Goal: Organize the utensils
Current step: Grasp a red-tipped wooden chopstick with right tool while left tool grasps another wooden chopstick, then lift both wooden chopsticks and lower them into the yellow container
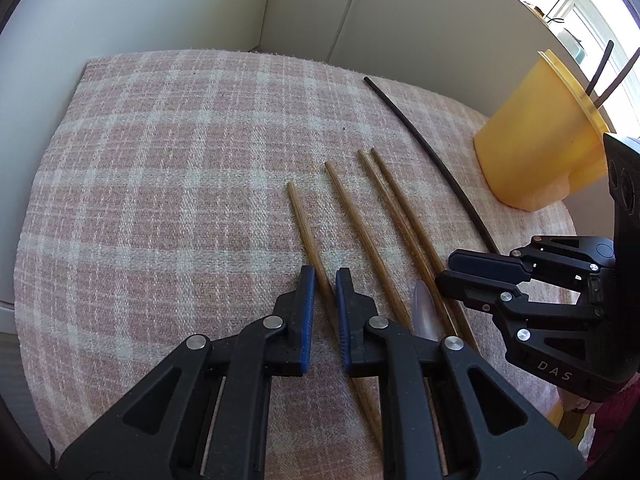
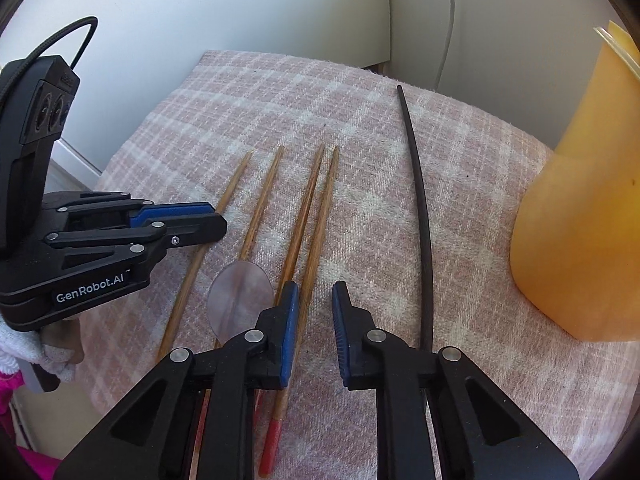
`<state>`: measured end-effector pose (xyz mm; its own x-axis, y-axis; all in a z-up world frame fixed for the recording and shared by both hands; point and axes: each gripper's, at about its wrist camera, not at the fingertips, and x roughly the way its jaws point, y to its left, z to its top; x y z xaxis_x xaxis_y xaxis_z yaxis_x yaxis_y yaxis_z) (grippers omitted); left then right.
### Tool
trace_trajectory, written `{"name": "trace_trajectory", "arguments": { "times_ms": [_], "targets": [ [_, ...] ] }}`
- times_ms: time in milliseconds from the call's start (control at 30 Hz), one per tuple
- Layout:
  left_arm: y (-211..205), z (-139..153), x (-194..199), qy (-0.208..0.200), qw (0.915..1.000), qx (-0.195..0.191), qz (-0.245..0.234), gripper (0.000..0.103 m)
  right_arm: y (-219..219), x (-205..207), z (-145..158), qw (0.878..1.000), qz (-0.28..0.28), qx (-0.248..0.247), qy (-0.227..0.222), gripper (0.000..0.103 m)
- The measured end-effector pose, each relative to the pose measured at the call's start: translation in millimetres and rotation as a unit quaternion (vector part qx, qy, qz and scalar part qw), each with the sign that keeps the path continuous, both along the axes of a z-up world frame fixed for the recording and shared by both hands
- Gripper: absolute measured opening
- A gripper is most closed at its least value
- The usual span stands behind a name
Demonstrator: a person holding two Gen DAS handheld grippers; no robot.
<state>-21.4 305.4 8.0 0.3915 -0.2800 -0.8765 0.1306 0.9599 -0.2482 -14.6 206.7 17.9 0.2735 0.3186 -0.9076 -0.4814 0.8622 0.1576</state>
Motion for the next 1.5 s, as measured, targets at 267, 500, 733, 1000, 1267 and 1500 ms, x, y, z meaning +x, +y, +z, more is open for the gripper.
{"name": "trace_trajectory", "arguments": {
  "times_ms": [267,500,733,1000,1267,1500],
  "targets": [
    [23,6,-4,0.018,0.9995,-0.024,0.011,0.011,16,15,-3,1.0,0.006,-0.024,0.007,0.015],
    [55,17,-12,0.017,0.9976,-0.061,0.028,0.005,6,19,-1,1.0,-0.015,-0.001,0.024,0.005],
    [100,40,-35,-0.011,0.9951,-0.091,0.038,0.004,-2,5,13,0.999,-0.018,0.028,0.007,0.005],
    [123,90,-59,-0.072,0.9927,-0.092,0.03,0.004,-17,-15,43,0.997,-0.023,0.053,-0.048,0.005],
    [114,60,-56,0.012,0.9996,-0.025,0.006,0.006,-26,-29,57,0.996,-0.019,0.051,-0.077,0.005],
    [118,38,-53,0.068,0.9976,0.01,-0.009,0.01,-29,-27,57,0.995,-0.022,0.053,-0.077,0.005]
  ]
}}
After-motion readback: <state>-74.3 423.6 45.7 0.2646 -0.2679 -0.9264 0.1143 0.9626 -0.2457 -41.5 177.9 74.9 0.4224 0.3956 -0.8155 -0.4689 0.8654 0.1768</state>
